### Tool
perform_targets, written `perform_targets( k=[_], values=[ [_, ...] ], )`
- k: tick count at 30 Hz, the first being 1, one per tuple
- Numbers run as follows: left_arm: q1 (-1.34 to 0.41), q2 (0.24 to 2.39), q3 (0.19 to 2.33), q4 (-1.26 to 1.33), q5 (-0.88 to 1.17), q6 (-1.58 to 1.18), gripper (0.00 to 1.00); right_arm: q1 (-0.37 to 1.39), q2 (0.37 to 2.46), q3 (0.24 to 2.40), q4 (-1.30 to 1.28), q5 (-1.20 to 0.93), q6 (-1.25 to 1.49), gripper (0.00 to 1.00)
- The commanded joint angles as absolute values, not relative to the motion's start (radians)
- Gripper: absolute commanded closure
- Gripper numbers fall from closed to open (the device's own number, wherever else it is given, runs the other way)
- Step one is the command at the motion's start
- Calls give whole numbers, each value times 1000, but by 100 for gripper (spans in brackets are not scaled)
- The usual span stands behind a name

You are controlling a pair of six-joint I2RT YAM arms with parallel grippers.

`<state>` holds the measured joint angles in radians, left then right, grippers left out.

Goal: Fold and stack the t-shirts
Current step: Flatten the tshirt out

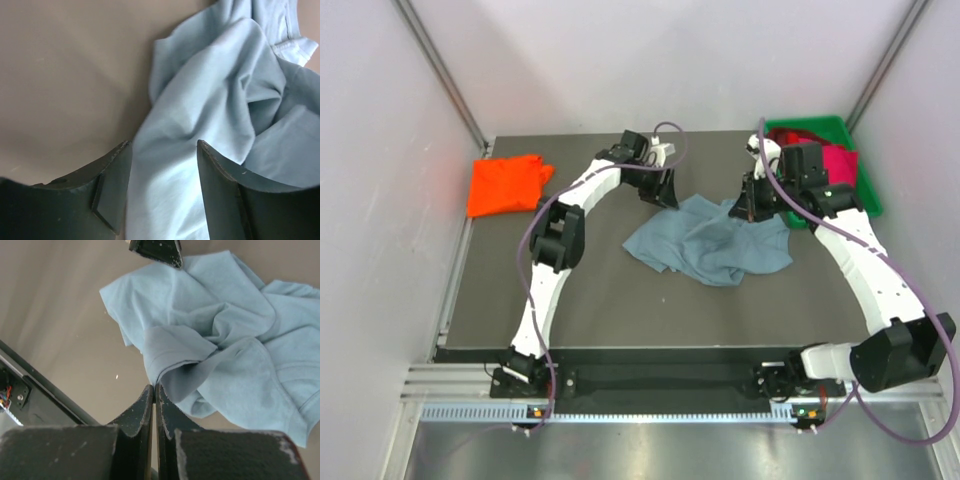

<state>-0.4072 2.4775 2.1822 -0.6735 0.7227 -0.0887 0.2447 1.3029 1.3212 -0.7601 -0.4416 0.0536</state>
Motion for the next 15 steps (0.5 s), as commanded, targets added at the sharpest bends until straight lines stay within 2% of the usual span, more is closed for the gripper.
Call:
perform_targets(
  k=[1,4,7,8,10,12,15],
  values=[
    [-437,2477,2217,-637,761,-92,40,229,1264,1304,-723,-442,61,100],
    [-463,2502,2227,-635,752,-86,39,229,1264,1299,-713,-443,66,100],
    [-483,2523,2235,-635,741,-78,58,227,1270,1296,-704,-440,66,100],
    [-488,2525,2233,-637,736,-74,72,227,1270,1295,-706,-442,63,100],
    [-489,2522,2230,-644,715,-69,83,225,1272,1295,-704,-443,67,100],
    [-486,2508,2226,-655,686,-52,100,225,1273,1293,-703,-445,69,100],
    [-471,2473,2227,-658,643,-46,100,225,1270,1290,-699,-445,71,100]
  ],
)
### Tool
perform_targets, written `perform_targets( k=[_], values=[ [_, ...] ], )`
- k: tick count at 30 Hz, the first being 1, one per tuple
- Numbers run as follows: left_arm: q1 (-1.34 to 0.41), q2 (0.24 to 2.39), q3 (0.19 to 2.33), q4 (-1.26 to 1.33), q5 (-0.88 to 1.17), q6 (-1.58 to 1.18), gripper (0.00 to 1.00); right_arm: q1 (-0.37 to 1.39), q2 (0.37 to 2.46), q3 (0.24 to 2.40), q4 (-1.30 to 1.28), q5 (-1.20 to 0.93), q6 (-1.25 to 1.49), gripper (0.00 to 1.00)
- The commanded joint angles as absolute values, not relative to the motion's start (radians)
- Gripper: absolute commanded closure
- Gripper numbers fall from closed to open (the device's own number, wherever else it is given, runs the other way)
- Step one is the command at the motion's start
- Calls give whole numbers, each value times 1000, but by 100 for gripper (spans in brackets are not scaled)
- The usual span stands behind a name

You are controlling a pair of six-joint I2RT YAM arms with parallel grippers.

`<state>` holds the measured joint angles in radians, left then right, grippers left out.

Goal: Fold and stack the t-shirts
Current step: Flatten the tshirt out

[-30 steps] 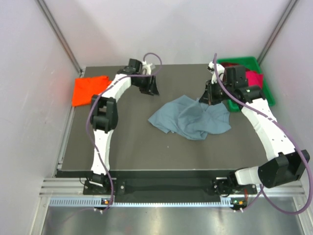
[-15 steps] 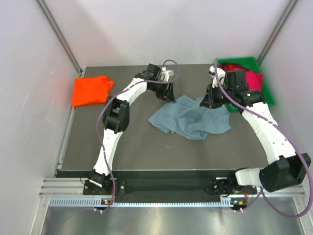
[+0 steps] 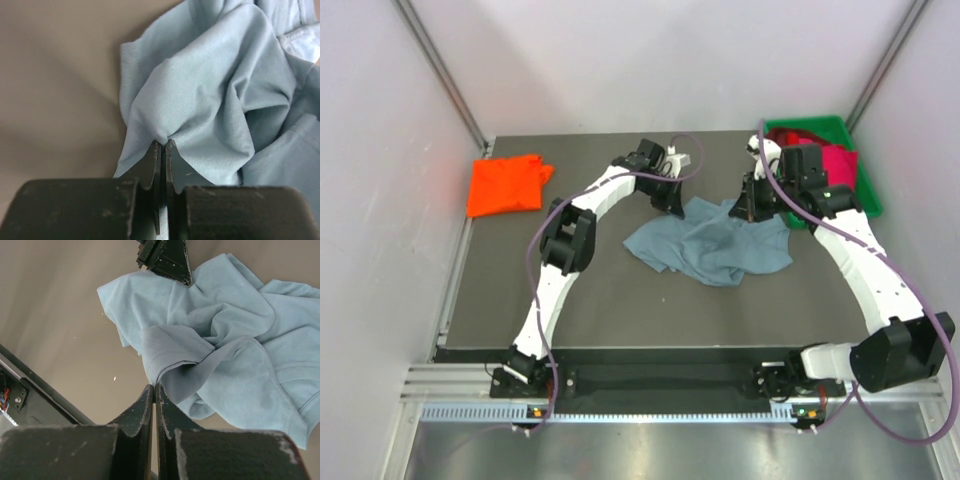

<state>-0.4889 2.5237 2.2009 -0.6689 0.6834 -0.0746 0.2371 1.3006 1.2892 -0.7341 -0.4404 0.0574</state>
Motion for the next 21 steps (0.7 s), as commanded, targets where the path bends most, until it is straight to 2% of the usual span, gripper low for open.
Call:
perform_targets(
  k=[1,7,11,17,21],
  values=[
    [-463,2458,2227,-666,629,-45,100,222,1270,1292,-698,-443,68,100],
    [-344,2215,2154,-683,548,-23,100,209,1311,1342,-661,-428,48,100],
    [-256,2012,2068,-733,558,-9,100,195,1406,1449,-618,-437,46,100],
    [-245,1795,1988,-827,537,23,100,187,1523,1597,-624,-442,40,100],
    [-261,1671,1803,-902,583,14,100,179,1552,1624,-641,-419,60,100]
  ],
)
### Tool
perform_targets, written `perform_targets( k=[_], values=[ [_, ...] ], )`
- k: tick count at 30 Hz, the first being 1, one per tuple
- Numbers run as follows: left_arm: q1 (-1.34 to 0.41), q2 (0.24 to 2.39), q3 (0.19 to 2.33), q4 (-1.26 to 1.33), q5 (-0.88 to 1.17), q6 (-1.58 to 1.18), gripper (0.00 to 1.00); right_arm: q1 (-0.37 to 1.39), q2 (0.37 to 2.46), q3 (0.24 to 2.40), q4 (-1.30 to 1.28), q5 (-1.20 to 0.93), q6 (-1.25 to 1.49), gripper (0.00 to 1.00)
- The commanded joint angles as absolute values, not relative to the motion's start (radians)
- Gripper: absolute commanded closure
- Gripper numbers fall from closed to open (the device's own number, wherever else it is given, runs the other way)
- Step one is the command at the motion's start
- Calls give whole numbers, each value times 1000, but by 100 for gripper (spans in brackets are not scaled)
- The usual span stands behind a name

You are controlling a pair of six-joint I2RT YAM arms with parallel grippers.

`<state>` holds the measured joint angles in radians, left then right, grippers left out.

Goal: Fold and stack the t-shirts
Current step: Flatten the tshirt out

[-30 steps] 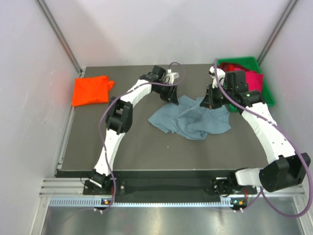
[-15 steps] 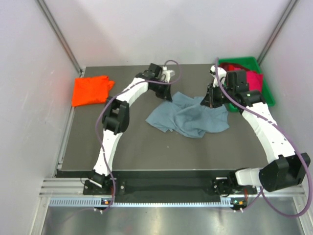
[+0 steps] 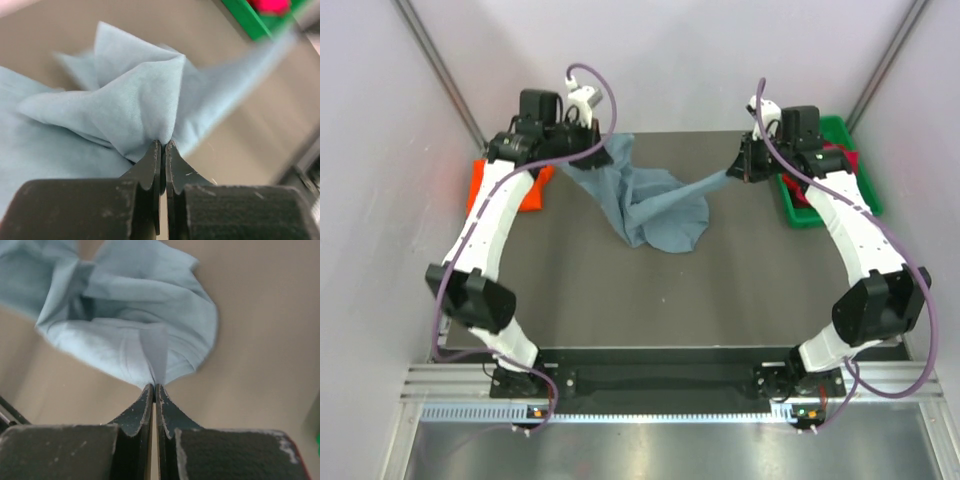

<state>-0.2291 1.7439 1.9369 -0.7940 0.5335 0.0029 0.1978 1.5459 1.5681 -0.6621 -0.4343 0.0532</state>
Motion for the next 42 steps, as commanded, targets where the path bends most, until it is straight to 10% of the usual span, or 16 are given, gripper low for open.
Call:
perform_targets(
  k=[1,12,14,18,42],
  values=[
    [-265,1617,1751,-905,592,3,100,170,1552,1628,-646,-407,69,100],
    [-268,1459,1313,-910,549,-97,99,-126,1571,1733,-673,-339,178,100],
    [-268,1460,1308,-910,561,-101,68,-138,1577,1721,-684,-350,178,100],
    [-267,1506,1416,-879,491,-84,50,-138,1565,1666,-663,-385,196,100],
    [-247,1850,1476,-948,502,21,50,-138,1542,1539,-624,-449,203,100]
  ],
)
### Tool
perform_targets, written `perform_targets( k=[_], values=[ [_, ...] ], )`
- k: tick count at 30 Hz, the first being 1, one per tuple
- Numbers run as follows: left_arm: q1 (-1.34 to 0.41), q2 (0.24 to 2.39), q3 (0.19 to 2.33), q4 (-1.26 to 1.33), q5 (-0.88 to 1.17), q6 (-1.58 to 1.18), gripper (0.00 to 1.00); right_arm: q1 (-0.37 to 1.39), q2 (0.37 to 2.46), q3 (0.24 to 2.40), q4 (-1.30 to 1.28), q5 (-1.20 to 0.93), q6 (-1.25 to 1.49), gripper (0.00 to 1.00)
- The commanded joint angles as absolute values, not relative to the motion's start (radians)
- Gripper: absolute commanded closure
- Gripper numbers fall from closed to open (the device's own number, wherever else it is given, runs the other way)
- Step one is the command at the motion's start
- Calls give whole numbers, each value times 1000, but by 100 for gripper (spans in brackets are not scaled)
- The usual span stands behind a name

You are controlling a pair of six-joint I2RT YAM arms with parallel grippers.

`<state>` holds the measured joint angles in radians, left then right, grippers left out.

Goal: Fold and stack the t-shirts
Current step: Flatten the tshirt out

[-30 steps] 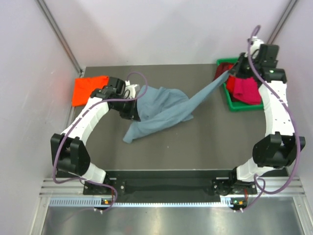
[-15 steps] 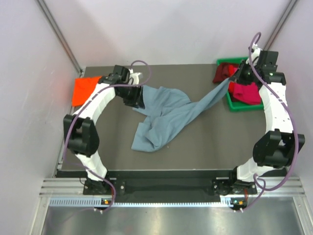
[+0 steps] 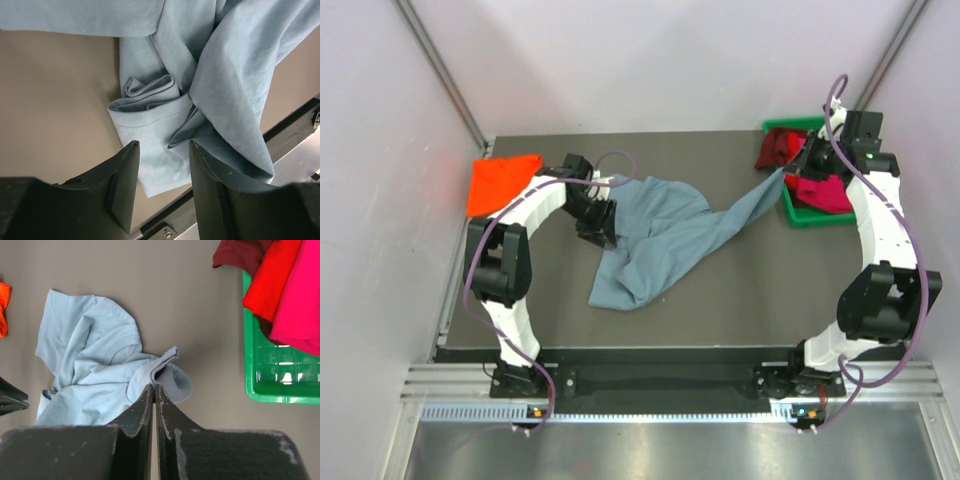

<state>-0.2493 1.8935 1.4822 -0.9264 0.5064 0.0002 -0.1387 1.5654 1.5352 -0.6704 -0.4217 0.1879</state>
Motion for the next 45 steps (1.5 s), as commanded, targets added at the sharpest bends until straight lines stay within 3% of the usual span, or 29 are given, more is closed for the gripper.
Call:
perform_targets(
  k=[1,16,33,39,45],
  values=[
    [-247,1850,1471,-950,502,21,50,-138,1542,1542,-623,-449,204,100],
    [-245,2022,1546,-988,486,25,53,-138,1539,1525,-606,-453,216,100],
    [-244,2091,1641,-1000,491,25,67,-138,1519,1494,-591,-459,227,100],
    [-244,2049,1583,-1005,495,28,67,-138,1517,1491,-584,-462,229,100],
    [-245,2029,1539,-992,482,23,57,-138,1511,1479,-578,-466,232,100]
  ],
)
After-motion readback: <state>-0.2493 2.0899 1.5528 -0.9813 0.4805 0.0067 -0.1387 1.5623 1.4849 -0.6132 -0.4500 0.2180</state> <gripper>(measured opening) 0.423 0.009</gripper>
